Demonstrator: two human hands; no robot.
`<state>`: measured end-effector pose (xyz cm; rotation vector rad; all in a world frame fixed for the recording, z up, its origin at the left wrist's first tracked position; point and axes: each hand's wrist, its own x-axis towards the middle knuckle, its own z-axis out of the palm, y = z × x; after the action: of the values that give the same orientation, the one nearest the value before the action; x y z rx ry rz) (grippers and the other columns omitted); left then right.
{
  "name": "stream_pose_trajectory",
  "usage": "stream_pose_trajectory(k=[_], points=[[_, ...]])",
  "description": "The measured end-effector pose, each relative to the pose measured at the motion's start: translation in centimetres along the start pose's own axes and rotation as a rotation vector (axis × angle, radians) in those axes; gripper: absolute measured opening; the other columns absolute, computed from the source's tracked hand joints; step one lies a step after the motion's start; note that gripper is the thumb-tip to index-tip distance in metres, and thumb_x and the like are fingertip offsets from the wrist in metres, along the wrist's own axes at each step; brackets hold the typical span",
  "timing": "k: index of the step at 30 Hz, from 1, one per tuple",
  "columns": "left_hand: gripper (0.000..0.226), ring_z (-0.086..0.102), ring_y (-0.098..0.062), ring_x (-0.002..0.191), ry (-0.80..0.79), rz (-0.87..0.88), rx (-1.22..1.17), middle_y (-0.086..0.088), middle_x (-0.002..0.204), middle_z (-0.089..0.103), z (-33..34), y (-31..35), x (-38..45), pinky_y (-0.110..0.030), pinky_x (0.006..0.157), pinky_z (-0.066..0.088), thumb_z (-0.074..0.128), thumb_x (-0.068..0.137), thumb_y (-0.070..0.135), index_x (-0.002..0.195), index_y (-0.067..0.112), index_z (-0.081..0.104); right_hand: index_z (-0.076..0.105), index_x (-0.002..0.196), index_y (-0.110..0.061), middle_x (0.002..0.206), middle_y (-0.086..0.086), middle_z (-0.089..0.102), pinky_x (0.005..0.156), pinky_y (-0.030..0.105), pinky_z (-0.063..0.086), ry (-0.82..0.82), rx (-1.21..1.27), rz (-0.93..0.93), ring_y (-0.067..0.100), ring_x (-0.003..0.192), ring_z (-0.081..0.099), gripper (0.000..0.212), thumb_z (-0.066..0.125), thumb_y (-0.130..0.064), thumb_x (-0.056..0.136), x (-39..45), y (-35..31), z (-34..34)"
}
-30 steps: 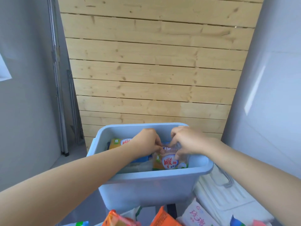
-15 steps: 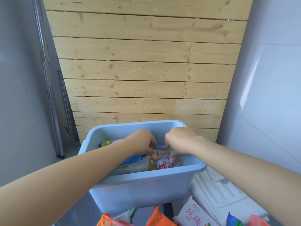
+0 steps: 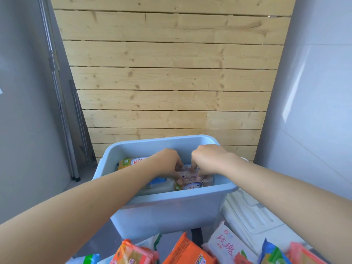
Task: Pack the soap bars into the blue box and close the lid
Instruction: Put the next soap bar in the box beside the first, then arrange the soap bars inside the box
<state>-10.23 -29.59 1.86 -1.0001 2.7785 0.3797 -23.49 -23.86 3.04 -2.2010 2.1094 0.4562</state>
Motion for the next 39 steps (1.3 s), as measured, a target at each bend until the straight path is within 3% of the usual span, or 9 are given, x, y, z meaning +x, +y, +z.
stream_pose_trajectory(k=[4,5,7,9,18,24,30,34,39], points=[[0.028,0.036,-0.021,0.062,0.065,-0.028,-0.208,-0.004,0.062,0.035,-0.8,0.2,-1.3,-0.030,0.058,0.027,0.069,0.078,0.024,0.061,0.017,0.047,0.067,0.114,-0.024,0.081,-0.005,0.060,0.053,0.027,0.036,0.043,0.183,-0.019,0.015,0.075,0.052,0.039,0.071,-0.030,0.077,-1.3,0.0,-0.7],[0.015,0.046,-0.023,0.070,0.107,-0.029,-0.259,-0.004,0.071,0.046,-1.2,0.4,-1.9,-0.029,0.063,0.033,0.069,0.079,0.028,0.073,0.020,0.058,0.067,0.115,-0.023,0.078,-0.006,0.059,0.054,0.026,0.036,0.068,0.249,-0.018,0.014,0.074,0.051,0.038,0.070,-0.031,0.078,-1.9,0.1,-1.0],[0.036,0.058,-0.019,0.100,0.165,-0.061,-0.352,0.001,0.104,0.062,-2.0,0.6,-3.4,-0.025,0.084,0.042,0.071,0.079,0.034,0.112,0.019,0.066,0.065,0.117,-0.022,0.095,-0.004,0.068,0.068,0.027,0.043,0.125,0.351,0.006,0.016,0.089,0.058,0.040,0.069,-0.033,0.079,-3.3,0.4,-1.5],[0.041,0.059,-0.015,0.107,0.253,-0.059,-0.425,-0.001,0.117,0.065,-2.7,1.1,-5.3,-0.024,0.091,0.043,0.069,0.081,0.033,0.119,0.019,0.064,0.064,0.119,-0.021,0.108,-0.001,0.070,0.079,0.027,0.043,0.210,0.412,0.038,0.018,0.101,0.060,0.040,0.068,-0.033,0.081,-5.3,0.5,-2.1],[0.010,0.059,0.008,0.070,0.469,0.113,-0.602,0.019,0.080,0.067,-0.9,8.2,-13.9,-0.015,0.060,0.047,0.062,0.087,0.030,0.091,0.031,0.071,0.070,0.109,-0.019,0.086,-0.004,0.069,0.061,-0.004,0.034,0.510,0.701,0.036,-0.028,0.061,0.048,0.028,0.069,-0.024,0.081,-17.4,-1.7,-0.4],[0.017,0.056,0.018,0.067,0.418,0.134,-0.628,0.020,0.079,0.066,4.0,11.3,-15.7,-0.001,0.063,0.041,0.063,0.085,0.025,0.098,0.024,0.073,0.070,0.109,-0.026,0.093,-0.006,0.071,0.063,0.001,0.038,0.461,0.707,0.130,-0.018,0.068,0.054,0.032,0.071,-0.032,0.078,-21.8,-2.0,4.8],[0.052,0.042,-0.028,0.125,0.251,-0.192,-0.177,-0.006,0.134,0.047,9.3,9.9,-16.1,-0.042,0.105,0.032,0.055,0.083,0.049,0.132,0.033,0.049,0.066,0.115,-0.032,0.112,-0.006,0.067,0.081,0.021,0.041,0.370,0.677,0.176,0.009,0.098,0.056,0.039,0.069,-0.042,0.077,-22.1,-3.1,10.4],[0.074,0.039,-0.033,0.128,0.090,-0.224,-0.099,-0.010,0.139,0.044,11.1,8.6,-16.3,-0.044,0.104,0.034,0.054,0.078,0.059,0.144,0.038,0.026,0.064,0.117,-0.034,0.116,-0.008,0.065,0.086,0.022,0.035,0.384,0.617,0.179,0.013,0.109,0.050,0.042,0.067,-0.045,0.076,-21.2,-3.5,11.7],[0.073,0.050,-0.027,0.120,0.188,-0.191,-0.238,-0.004,0.133,0.055,11.1,8.4,-16.2,-0.038,0.096,0.045,0.064,0.075,0.049,0.141,0.029,0.038,0.065,0.114,-0.037,0.111,-0.008,0.066,0.082,0.025,0.034,0.396,0.604,0.176,0.014,0.100,0.043,0.042,0.066,-0.052,0.074,-20.3,-4.0,11.6]])
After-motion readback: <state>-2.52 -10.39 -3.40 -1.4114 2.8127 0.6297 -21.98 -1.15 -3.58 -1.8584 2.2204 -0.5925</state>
